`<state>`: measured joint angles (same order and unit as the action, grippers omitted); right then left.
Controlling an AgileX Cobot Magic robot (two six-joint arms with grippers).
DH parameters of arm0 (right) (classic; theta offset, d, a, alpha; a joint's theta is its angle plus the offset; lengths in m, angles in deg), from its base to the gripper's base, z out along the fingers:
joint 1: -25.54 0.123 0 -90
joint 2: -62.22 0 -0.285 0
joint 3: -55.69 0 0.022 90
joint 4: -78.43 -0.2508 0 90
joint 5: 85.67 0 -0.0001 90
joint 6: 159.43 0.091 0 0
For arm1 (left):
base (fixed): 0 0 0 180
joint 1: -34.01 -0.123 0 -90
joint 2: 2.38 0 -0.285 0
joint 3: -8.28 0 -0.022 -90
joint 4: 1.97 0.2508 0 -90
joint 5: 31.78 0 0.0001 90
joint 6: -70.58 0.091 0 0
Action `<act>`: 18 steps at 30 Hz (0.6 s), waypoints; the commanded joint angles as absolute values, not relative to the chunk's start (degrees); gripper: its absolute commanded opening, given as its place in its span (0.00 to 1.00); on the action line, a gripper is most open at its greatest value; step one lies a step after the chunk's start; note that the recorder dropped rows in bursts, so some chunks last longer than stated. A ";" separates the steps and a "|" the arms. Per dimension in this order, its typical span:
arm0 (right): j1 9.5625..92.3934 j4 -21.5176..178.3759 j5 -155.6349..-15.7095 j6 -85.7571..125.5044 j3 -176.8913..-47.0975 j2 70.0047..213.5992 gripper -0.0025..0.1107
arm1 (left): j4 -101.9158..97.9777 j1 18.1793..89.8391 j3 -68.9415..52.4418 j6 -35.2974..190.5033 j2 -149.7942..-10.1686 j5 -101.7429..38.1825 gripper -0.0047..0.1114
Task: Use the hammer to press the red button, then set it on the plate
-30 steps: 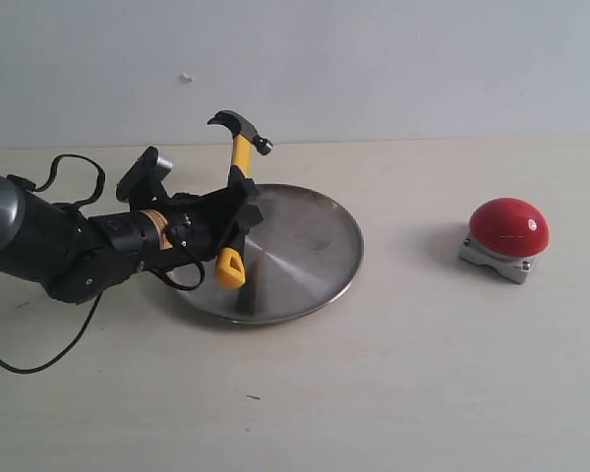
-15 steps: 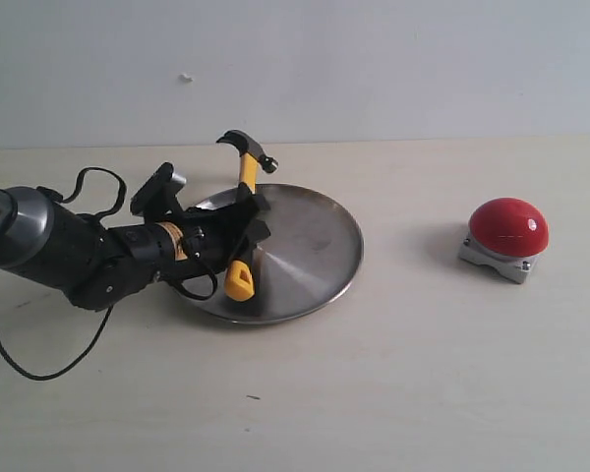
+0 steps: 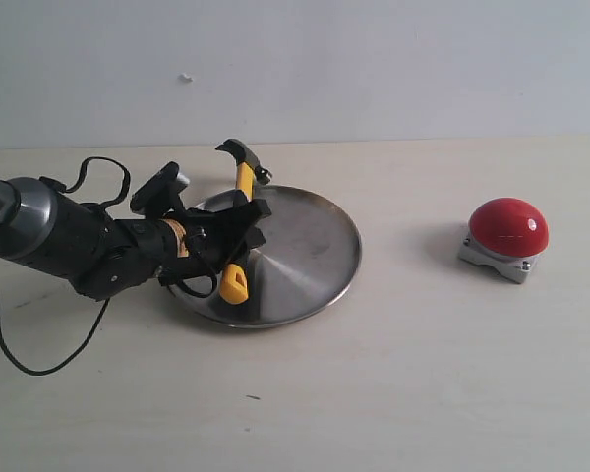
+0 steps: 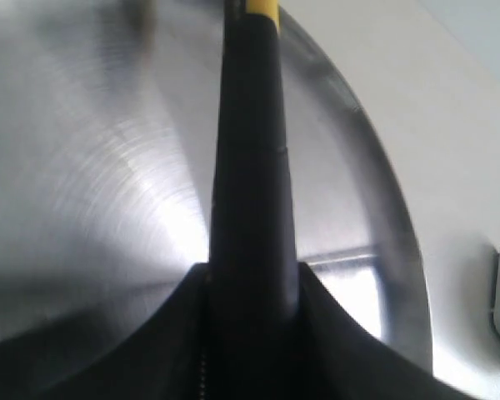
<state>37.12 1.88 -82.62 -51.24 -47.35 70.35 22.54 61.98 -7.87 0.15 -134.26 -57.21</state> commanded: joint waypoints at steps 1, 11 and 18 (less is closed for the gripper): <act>36.91 2.26 -82.54 -51.23 -47.10 70.00 0.02 | 22.94 62.06 -6.97 1.02 -133.50 -60.49 0.04; 36.91 2.26 -82.54 -51.23 -47.10 70.00 0.02 | 23.89 62.06 -6.97 0.92 -133.50 -60.57 0.25; 36.91 2.26 -82.54 -51.23 -47.10 70.00 0.02 | 23.89 62.06 -6.97 -1.68 -133.50 -60.57 0.30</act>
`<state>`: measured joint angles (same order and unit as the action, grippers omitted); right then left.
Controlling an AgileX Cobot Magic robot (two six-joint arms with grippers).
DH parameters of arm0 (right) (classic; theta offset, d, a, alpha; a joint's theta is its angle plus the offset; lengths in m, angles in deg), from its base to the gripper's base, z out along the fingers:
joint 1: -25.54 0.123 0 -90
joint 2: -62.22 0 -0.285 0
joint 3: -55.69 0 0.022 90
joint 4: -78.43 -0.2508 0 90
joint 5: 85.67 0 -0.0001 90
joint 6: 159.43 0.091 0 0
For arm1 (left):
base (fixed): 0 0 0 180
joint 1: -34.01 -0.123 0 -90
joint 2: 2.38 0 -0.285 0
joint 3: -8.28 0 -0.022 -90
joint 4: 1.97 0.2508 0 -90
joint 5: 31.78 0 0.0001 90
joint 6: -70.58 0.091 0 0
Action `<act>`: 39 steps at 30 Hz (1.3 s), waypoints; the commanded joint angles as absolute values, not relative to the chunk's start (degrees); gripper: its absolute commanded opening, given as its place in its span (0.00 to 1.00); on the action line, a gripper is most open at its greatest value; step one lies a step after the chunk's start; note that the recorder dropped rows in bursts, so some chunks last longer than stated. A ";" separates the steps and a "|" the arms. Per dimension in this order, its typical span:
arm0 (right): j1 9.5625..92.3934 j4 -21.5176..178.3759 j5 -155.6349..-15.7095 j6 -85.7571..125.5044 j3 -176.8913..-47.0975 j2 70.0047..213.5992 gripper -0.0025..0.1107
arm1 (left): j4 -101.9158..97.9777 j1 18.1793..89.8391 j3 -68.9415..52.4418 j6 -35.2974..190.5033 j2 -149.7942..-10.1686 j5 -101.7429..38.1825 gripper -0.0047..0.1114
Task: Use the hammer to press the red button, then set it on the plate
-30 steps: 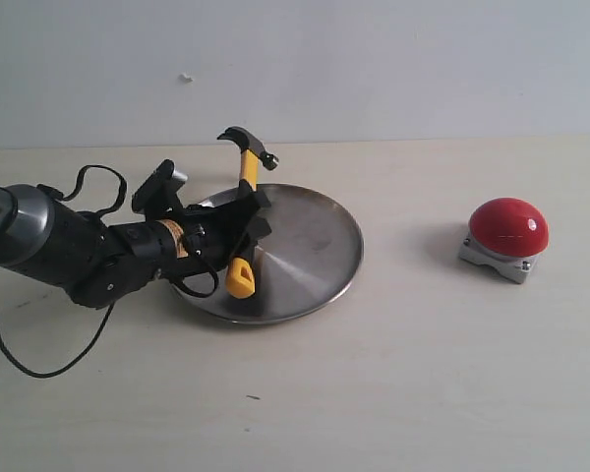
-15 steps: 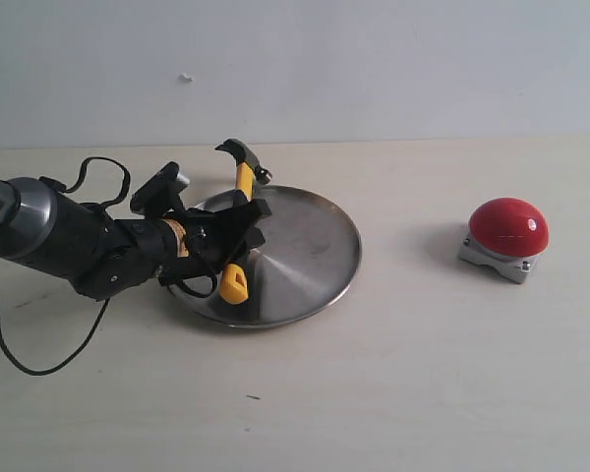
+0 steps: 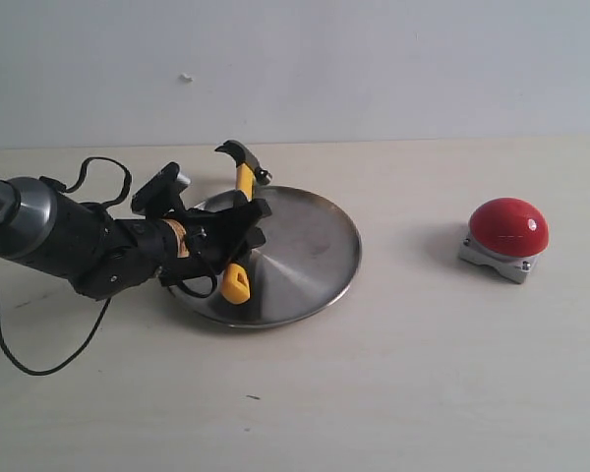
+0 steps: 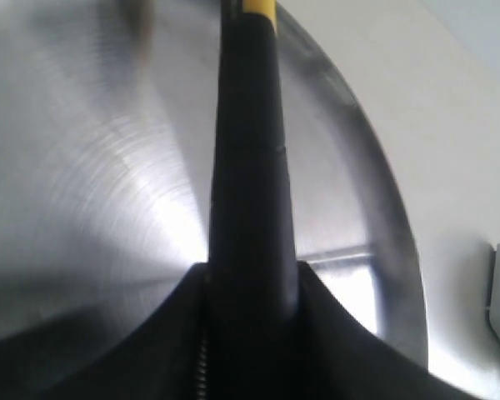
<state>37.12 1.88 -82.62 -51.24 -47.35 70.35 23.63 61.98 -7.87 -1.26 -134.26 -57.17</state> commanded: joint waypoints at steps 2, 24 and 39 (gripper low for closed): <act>36.91 2.26 -82.54 -51.23 -47.10 70.00 0.02 | 23.89 62.06 -6.97 -1.82 -133.50 -60.57 0.31; 36.91 1.99 -82.31 -51.23 -47.10 70.00 0.02 | 37.15 62.06 -6.97 -12.01 -133.15 -60.57 0.44; 36.91 1.99 -82.31 -51.23 -47.10 70.00 0.02 | 47.02 62.06 -6.97 -14.23 -128.21 -69.15 0.08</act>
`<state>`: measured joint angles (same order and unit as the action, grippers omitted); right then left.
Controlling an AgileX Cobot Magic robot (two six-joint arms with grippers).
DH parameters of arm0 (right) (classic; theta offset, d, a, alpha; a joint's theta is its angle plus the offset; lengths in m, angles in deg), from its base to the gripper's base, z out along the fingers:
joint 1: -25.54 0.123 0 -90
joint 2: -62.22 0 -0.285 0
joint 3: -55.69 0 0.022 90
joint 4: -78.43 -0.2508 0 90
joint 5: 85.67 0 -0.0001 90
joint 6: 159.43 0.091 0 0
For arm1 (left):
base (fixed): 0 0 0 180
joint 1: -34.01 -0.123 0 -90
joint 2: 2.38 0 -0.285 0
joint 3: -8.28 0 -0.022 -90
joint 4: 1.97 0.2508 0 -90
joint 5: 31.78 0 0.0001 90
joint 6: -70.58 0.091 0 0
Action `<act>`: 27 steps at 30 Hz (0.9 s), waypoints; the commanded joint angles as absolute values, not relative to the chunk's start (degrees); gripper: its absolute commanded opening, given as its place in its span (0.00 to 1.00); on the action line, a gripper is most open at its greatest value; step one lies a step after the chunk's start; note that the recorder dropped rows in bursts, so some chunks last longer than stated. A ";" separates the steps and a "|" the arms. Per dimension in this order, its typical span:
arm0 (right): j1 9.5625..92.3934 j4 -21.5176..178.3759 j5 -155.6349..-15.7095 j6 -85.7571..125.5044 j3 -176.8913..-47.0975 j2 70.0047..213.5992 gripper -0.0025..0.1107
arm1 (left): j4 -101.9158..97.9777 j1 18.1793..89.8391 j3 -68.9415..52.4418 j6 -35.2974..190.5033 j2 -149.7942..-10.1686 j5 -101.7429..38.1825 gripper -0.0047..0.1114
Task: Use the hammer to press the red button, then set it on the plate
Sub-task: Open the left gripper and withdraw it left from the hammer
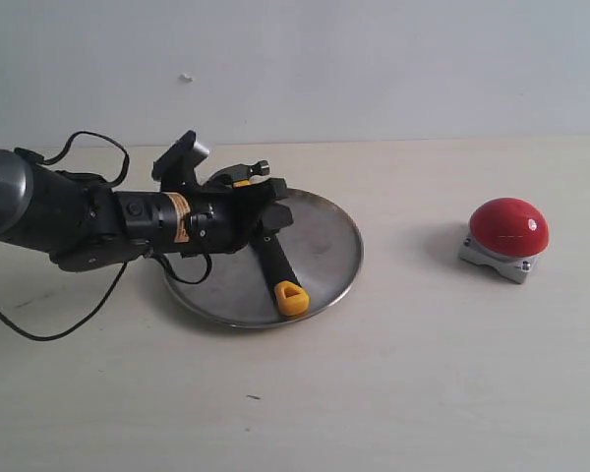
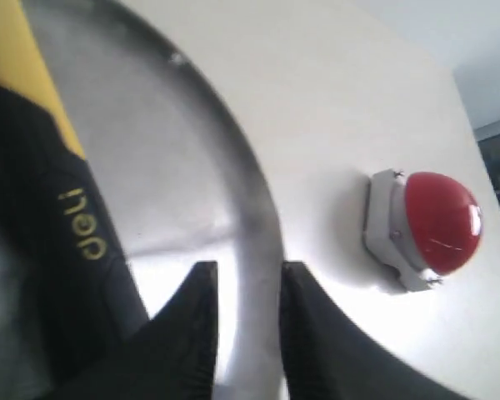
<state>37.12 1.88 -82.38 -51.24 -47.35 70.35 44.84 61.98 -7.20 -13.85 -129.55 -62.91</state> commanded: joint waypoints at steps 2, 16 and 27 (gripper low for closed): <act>36.91 1.99 -82.31 -51.23 -47.10 70.00 0.02 | 49.16 62.06 -6.97 -13.45 -127.98 -73.84 0.04; 36.91 1.99 -82.31 -51.23 -47.10 70.00 0.02 | 49.95 61.96 -18.36 -5.65 -113.96 -84.37 0.04; 36.91 1.99 -82.31 -51.23 -47.10 70.00 0.02 | 47.84 61.96 -33.53 2.30 -92.17 -76.62 0.04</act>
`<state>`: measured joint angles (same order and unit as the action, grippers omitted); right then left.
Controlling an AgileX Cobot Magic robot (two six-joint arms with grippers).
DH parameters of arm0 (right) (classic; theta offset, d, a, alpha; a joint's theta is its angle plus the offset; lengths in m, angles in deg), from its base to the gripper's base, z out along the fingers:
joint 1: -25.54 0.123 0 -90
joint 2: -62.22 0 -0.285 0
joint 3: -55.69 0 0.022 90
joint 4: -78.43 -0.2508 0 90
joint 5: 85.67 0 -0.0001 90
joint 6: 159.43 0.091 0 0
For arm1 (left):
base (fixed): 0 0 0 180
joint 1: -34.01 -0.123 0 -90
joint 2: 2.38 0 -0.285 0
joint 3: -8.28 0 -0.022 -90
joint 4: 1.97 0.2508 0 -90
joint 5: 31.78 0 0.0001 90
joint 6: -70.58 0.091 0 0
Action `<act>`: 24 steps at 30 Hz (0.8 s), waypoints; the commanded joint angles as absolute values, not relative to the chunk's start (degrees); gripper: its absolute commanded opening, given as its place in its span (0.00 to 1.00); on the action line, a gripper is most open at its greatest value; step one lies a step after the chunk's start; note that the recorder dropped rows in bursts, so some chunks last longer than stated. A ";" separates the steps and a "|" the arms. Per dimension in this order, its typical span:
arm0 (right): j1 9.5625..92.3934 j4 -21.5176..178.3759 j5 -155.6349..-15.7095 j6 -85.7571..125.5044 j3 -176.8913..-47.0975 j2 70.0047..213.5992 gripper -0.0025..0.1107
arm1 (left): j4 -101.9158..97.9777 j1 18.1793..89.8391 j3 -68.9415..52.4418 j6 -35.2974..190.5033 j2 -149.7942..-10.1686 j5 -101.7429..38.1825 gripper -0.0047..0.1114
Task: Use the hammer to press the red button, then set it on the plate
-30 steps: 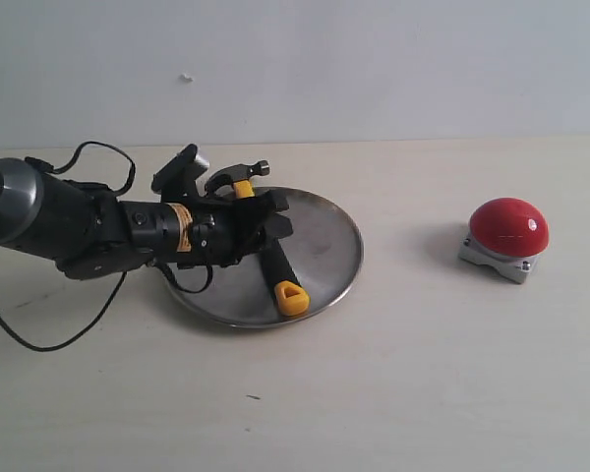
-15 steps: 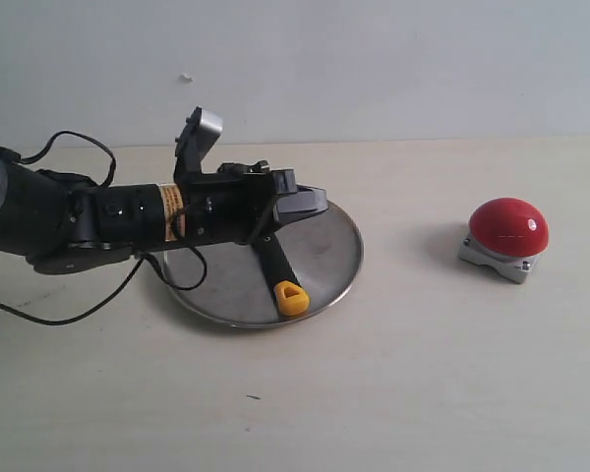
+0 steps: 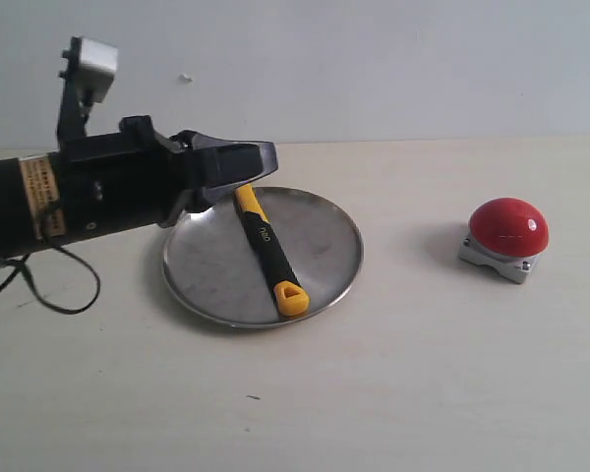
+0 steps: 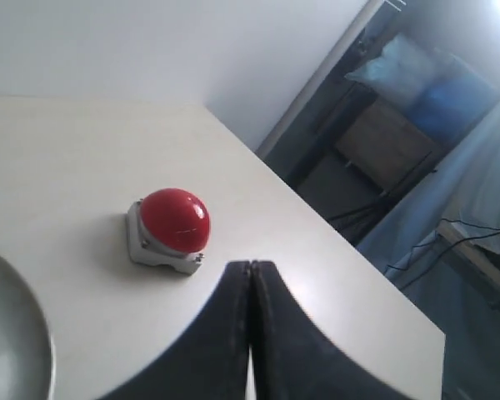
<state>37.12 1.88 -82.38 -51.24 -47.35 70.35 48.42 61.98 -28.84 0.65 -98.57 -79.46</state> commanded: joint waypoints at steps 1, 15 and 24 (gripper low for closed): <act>36.91 1.99 -82.31 -51.23 -47.10 70.00 0.02 | 47.89 61.96 -35.32 2.78 -89.99 -76.49 0.04; 36.91 1.99 -82.31 -51.11 -47.10 70.00 0.02 | 37.59 62.09 -50.12 12.44 -69.66 -58.74 0.04; 36.91 1.99 -82.31 -51.23 -47.10 70.00 0.02 | 36.06 61.98 -50.45 16.83 -59.33 -44.46 0.04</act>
